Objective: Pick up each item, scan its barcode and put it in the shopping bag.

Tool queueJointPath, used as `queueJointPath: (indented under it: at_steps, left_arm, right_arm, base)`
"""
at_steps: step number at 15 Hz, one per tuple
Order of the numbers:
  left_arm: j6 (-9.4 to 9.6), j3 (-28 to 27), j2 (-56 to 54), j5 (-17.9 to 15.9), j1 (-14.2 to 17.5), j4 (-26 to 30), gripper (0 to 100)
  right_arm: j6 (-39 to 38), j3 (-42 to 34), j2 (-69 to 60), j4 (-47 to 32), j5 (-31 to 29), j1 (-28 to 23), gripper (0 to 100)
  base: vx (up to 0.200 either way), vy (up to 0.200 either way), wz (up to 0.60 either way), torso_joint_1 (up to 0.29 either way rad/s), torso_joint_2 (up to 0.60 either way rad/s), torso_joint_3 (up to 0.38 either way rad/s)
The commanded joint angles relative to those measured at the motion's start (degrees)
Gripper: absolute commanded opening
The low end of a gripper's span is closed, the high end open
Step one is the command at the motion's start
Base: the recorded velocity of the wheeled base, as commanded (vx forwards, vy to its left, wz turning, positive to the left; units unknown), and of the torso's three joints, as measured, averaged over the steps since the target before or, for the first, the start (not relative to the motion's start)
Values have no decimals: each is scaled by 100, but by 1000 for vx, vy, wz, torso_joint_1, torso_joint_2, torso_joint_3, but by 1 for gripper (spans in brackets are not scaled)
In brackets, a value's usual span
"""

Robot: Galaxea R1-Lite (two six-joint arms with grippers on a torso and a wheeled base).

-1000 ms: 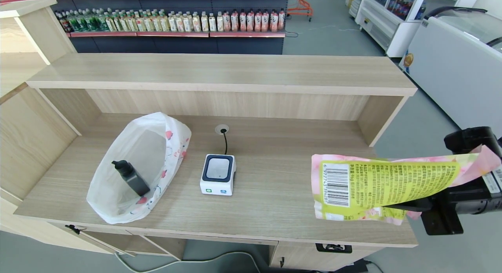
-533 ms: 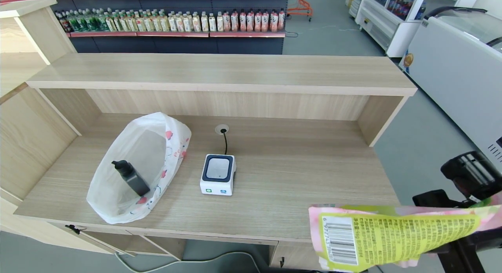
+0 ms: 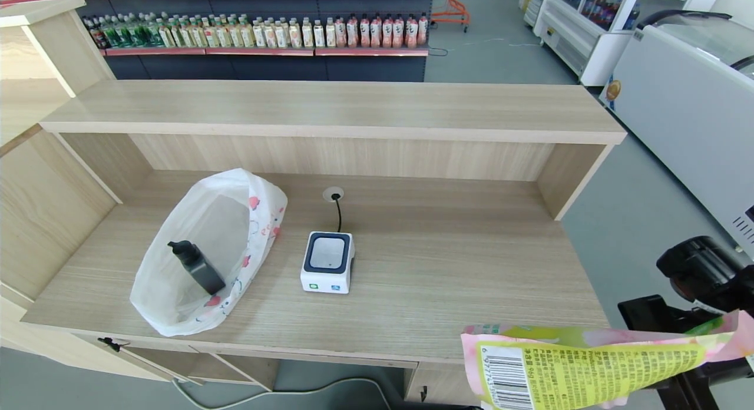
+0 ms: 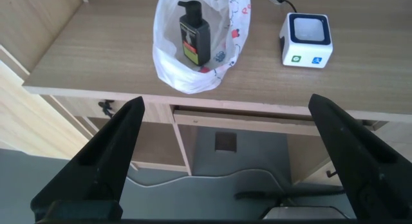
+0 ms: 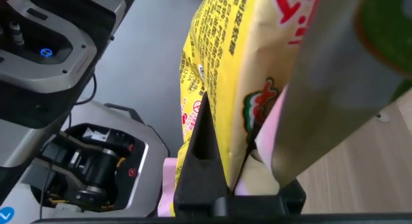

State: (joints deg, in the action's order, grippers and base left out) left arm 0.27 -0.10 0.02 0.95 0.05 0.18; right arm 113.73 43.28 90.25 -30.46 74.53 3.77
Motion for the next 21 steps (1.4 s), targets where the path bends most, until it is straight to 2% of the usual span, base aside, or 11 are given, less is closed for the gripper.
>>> queueJointPath:
  at_steps: [1,21]
  left_arm:
    - [0,1,-2,2,4,-1,100]
    - [0,1,-2,2,4,-1,100]
  right_arm:
    - [53,-12,116,-12,-44,-60,0]
    - [203,-21,-42,-39,-114,-60,0]
  base:
    - [0,0,0,0,0,0]
    - [0,0,0,0,0,0]
